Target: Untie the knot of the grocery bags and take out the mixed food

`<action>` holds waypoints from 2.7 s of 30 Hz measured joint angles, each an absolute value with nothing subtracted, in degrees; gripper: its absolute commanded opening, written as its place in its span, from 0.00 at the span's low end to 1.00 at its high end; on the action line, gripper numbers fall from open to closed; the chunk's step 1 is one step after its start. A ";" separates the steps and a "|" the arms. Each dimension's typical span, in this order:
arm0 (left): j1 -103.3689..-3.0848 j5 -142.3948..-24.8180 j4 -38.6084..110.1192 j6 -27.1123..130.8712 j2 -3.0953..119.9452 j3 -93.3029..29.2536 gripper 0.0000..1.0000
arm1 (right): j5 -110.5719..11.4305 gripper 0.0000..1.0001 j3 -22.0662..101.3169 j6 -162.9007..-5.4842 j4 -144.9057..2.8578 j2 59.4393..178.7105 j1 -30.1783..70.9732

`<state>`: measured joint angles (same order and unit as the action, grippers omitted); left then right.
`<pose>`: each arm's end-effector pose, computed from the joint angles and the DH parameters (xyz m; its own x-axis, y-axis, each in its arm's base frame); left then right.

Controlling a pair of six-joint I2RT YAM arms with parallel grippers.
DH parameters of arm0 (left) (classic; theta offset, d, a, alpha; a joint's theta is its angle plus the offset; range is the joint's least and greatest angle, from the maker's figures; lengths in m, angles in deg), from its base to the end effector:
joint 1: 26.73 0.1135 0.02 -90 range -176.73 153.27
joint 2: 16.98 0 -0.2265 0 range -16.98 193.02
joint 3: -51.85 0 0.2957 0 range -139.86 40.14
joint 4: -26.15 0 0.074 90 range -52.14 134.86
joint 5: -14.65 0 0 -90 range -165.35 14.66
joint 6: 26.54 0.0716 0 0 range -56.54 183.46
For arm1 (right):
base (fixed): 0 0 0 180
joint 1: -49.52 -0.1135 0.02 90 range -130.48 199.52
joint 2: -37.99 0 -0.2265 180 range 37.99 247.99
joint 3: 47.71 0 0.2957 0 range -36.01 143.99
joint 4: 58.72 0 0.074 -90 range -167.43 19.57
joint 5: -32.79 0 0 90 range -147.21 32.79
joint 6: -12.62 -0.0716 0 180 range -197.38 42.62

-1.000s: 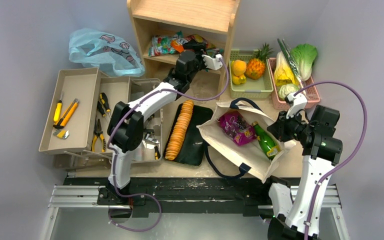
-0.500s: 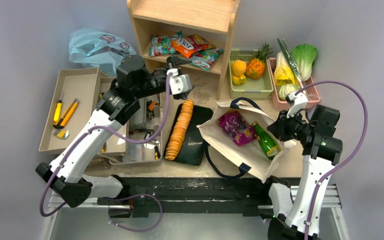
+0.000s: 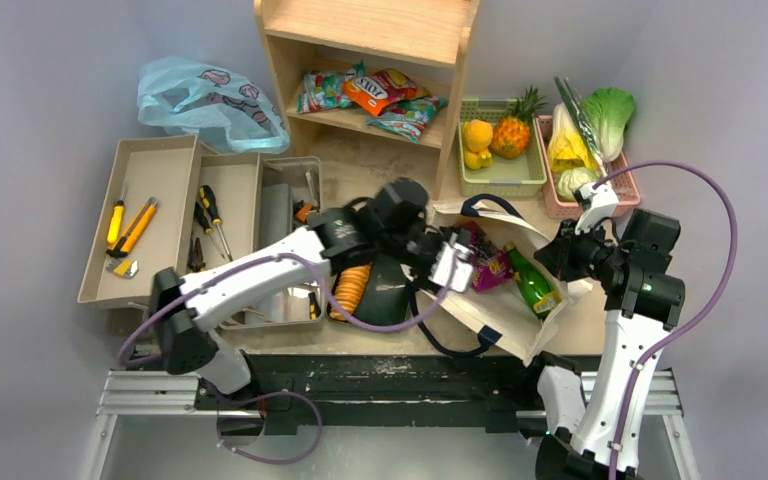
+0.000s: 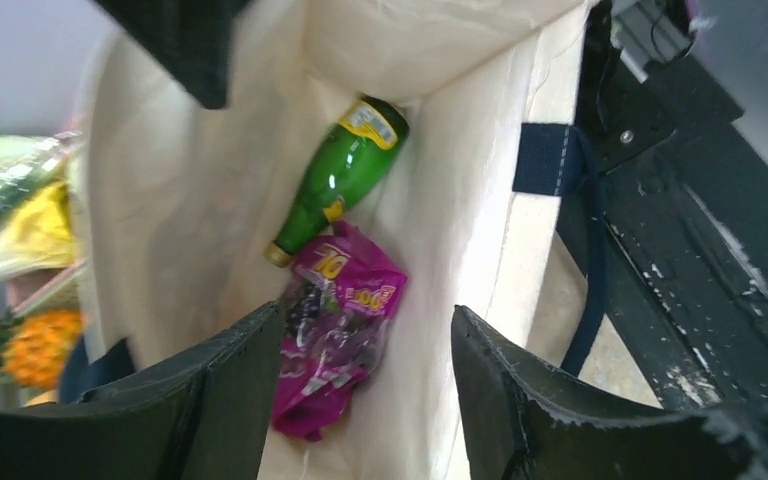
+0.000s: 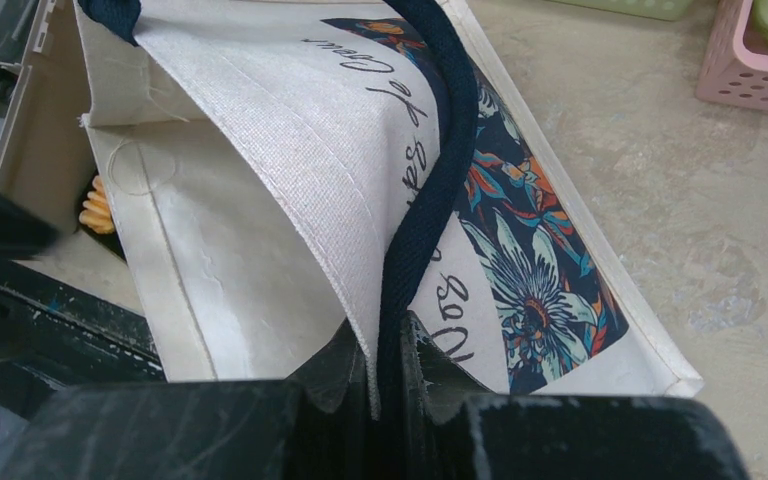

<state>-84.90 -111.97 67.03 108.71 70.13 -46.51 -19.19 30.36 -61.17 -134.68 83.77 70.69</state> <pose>0.1815 -0.3733 0.3324 0.4949 0.2835 -0.8214 0.8578 -0.3104 0.4097 0.2083 -0.0334 0.3437 -0.5817 -0.0105 -0.8133 -0.3055 0.9295 0.2065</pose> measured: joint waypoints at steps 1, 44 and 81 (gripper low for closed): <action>-86.15 -110.52 66.59 109.68 72.27 -46.51 0.62 | -19.21 0.00 30.36 -61.28 -134.68 83.75 70.69; -86.80 -93.87 56.97 104.34 79.05 -46.03 0.00 | -20.68 0.00 30.75 -63.29 -134.31 84.17 70.63; -57.23 -104.34 64.14 49.20 74.81 -88.78 0.00 | -20.22 0.00 30.71 -63.40 -130.72 87.49 70.63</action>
